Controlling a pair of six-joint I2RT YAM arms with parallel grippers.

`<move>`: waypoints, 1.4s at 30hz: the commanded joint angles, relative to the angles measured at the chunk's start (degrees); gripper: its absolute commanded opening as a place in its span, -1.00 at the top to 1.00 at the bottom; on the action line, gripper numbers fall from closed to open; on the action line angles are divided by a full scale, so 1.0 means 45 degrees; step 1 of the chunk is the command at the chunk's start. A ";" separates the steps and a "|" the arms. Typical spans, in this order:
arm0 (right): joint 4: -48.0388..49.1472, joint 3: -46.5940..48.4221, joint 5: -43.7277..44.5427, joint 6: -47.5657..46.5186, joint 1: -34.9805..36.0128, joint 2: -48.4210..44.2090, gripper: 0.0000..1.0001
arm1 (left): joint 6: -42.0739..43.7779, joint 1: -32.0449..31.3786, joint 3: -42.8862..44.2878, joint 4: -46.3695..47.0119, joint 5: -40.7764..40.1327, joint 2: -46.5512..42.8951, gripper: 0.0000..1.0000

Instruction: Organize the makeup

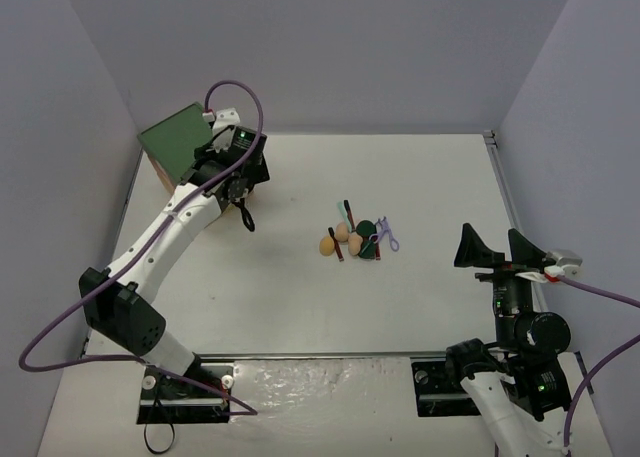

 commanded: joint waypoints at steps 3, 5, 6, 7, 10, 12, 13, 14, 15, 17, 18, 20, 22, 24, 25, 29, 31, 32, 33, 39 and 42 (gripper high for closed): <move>0.1315 0.0008 -0.0316 -0.0030 0.0167 0.0060 -1.00 | 0.5048 0.1998 0.1536 0.1247 0.4110 -0.0154 -0.54; 0.1299 -0.0007 -0.0385 -0.0048 0.0170 0.0096 -1.00 | 0.5811 0.2353 0.1910 0.1203 0.5155 0.0216 -0.54; 0.1299 -0.0007 -0.0427 -0.0062 0.0184 0.0124 -1.00 | 0.6223 0.2524 0.2025 0.1118 0.5374 0.0499 -0.54; 0.1305 -0.0007 -0.0450 -0.0066 0.0193 0.0144 -1.00 | 0.6549 0.2621 0.2246 0.0983 0.5689 0.0757 -0.54; 0.1317 -0.0007 -0.0497 -0.0066 0.0206 0.0211 -1.00 | 0.7379 0.2741 0.3030 0.0468 0.6675 0.1509 -0.54; 0.1299 -0.0007 -0.0531 -0.0081 0.0206 0.0279 -1.00 | 0.7661 0.2759 0.3418 0.0233 0.7327 0.1809 -0.54; 0.1306 -0.0007 -0.0541 -0.0085 0.0206 0.0287 -1.00 | 0.7760 0.2766 0.3501 0.0174 0.7539 0.1936 -0.54; 0.1315 -0.0007 -0.0551 -0.0085 0.0206 0.0287 -1.00 | 0.7836 0.2776 0.3585 0.0136 0.7709 0.2049 -0.54; 0.1318 -0.0007 -0.0554 -0.0085 0.0206 0.0300 -1.00 | 0.7920 0.2772 0.3673 0.0011 0.7832 0.2172 -0.54; 0.1312 -0.0007 -0.0561 -0.0085 0.0206 0.0333 -1.00 | 0.8077 0.2760 0.3849 -0.0294 0.8016 0.2394 -0.54; 0.1302 -0.0007 -0.0570 -0.0085 0.0206 0.0342 -1.00 | 0.8135 0.2759 0.3936 -0.0419 0.8093 0.2471 -0.54; 0.1299 0.0010 -0.0591 -0.0085 0.0206 0.0346 -1.00 | 0.8224 0.2777 0.4035 -0.0722 0.8172 0.2671 -0.54; 0.1312 0.0012 -0.0593 -0.0085 0.0206 0.0359 -1.00 | 0.8259 0.2805 0.4189 -0.0967 0.8469 0.2838 -0.54; 0.1299 -0.0007 -0.0613 -0.0106 0.0206 0.0365 -1.00 | 0.8292 0.2818 0.4298 -0.1176 0.8802 0.2991 -0.54; 0.1299 -0.0007 -0.0613 -0.0115 0.0206 0.0365 -1.00 | 0.8292 0.2818 0.4298 -0.1242 0.9045 0.3019 -0.54; 0.1317 -0.0006 -0.0613 -0.0124 0.0206 0.0364 -1.00 | 0.8267 0.2818 0.4381 -0.1463 0.9745 0.3001 -0.53; 0.1299 -0.0004 -0.0629 -0.0124 0.0206 0.0346 -1.00 | 0.8194 0.2818 0.4468 -0.1532 1.0221 0.2912 -0.53; 0.1311 0.0005 -0.0620 -0.0124 0.0206 0.0358 -1.00 | 0.8145 0.2818 0.4561 -0.1600 1.0459 0.2884 -0.53; 0.1318 0.0004 -0.0621 -0.0124 0.0206 0.0365 -1.00 | 0.8108 0.2818 0.4670 -0.1695 1.0690 0.2861 -0.53; 0.1302 -0.0007 -0.0597 -0.0144 0.0206 0.0346 -1.00 | 0.7954 0.2818 0.5017 -0.1967 1.1432 0.2750 -0.53; 0.1305 -0.0007 -0.0605 -0.0138 0.0206 0.0326 -1.00 | 0.7915 0.2818 0.5131 -0.2103 1.1630 0.2739 -0.53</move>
